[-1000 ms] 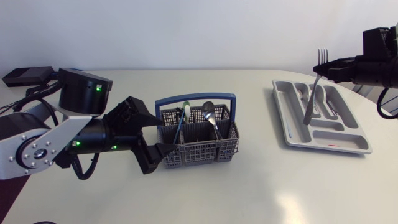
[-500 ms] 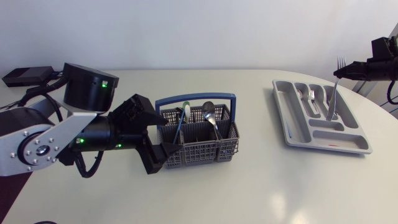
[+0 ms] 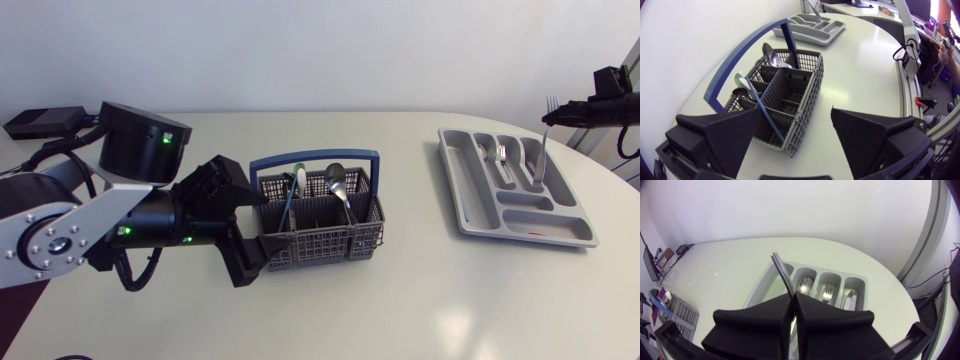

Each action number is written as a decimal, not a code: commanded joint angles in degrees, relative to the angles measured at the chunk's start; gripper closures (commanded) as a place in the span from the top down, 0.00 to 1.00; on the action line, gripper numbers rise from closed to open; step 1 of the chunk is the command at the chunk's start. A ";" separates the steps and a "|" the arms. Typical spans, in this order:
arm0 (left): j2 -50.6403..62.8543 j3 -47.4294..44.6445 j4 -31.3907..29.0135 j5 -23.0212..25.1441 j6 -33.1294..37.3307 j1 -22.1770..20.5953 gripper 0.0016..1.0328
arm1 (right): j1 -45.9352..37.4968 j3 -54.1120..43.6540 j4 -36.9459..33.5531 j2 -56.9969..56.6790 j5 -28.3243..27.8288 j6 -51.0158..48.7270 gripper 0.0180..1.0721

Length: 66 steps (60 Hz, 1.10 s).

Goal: Sort the cutlery from the basket into the organizer compartments.

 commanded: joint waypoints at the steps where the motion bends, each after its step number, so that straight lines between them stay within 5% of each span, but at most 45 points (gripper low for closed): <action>1: -1.43 0.69 -0.90 -0.16 0.39 -1.00 0.94 | -0.40 1.03 -0.75 2.58 0.81 -2.01 0.06; 66: -2.40 -0.54 -0.81 -1.82 0.04 -2.49 0.94 | 1.44 10.88 -2.34 12.60 2.57 2.47 0.06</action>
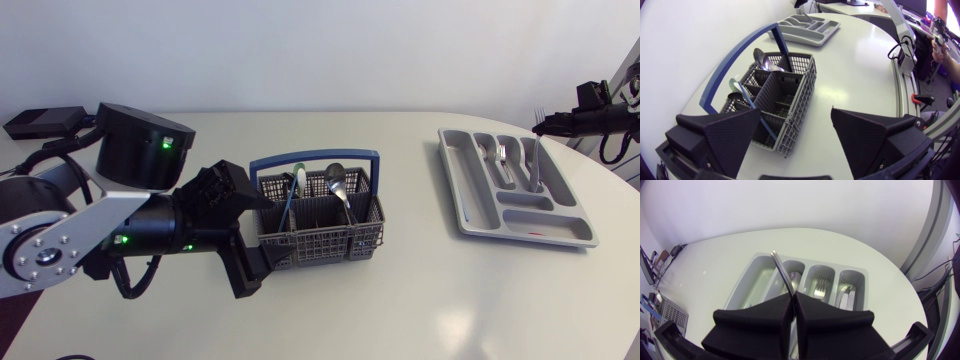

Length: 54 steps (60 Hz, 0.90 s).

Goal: Sort the cutlery from the basket into the organizer compartments.

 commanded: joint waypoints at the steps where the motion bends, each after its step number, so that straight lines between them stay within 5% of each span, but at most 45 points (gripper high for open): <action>1: -0.87 -0.69 0.61 -0.29 0.06 0.48 0.94 | 0.90 -0.10 -0.37 1.62 0.27 1.25 0.06; 54: -3.15 -4.03 2.10 0.23 1.29 3.12 0.94 | 2.83 2.45 0.77 7.34 1.85 4.06 0.06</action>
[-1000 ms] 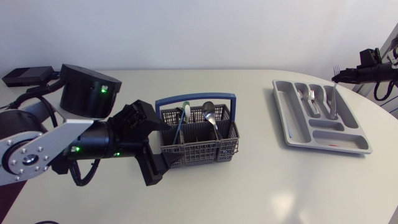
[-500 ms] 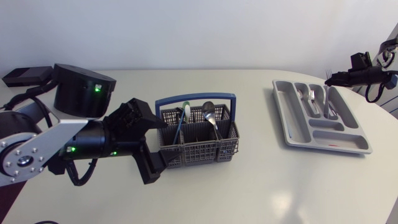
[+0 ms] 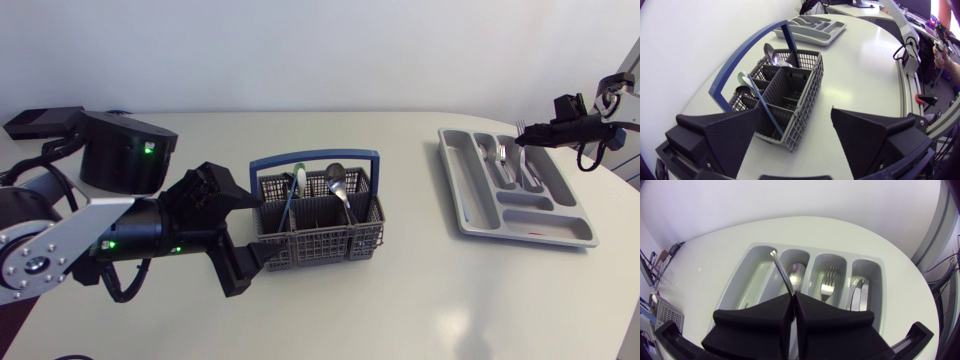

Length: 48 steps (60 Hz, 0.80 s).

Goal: Sort the cutlery from the basket into the organizer compartments.

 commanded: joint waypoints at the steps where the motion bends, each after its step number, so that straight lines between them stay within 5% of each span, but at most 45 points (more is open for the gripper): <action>1: -0.79 -1.28 0.59 0.15 1.24 0.41 0.94 | 0.38 1.30 -0.93 2.73 -0.22 1.90 0.06; 17: -0.97 -1.19 0.59 0.23 0.98 0.05 0.94 | -0.23 5.16 -2.69 5.89 -0.22 2.25 0.14; 48: -1.32 -1.01 0.51 0.15 0.81 -0.30 0.94 | -0.85 8.06 -4.36 8.53 -0.22 2.25 0.14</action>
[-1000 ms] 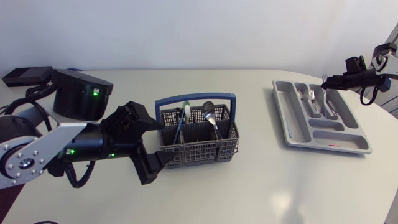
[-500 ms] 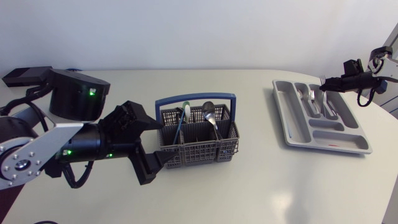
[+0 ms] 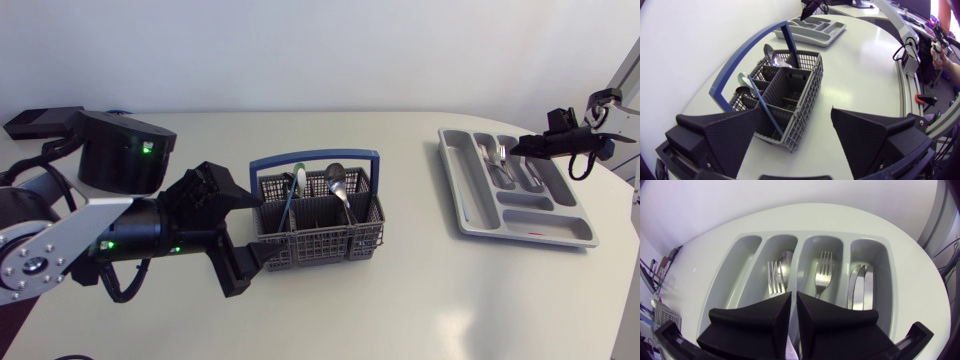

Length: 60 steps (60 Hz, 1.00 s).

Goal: Sort the cutlery from the basket into the organizer compartments.

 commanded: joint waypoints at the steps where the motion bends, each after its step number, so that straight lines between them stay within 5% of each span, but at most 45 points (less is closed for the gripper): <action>1: -1.01 -1.01 0.51 0.10 0.81 -0.23 0.94 | -0.08 0.15 -0.99 0.44 -0.18 0.32 0.15; 17: -1.45 -1.19 0.42 0.01 0.54 -0.50 0.94 | 1.15 -2.93 -1.43 -1.67 2.46 -4.51 0.47; 60: -1.54 -1.19 0.42 0.01 0.63 -0.58 0.94 | 2.82 -0.82 -10.22 -1.14 8.43 -18.48 0.47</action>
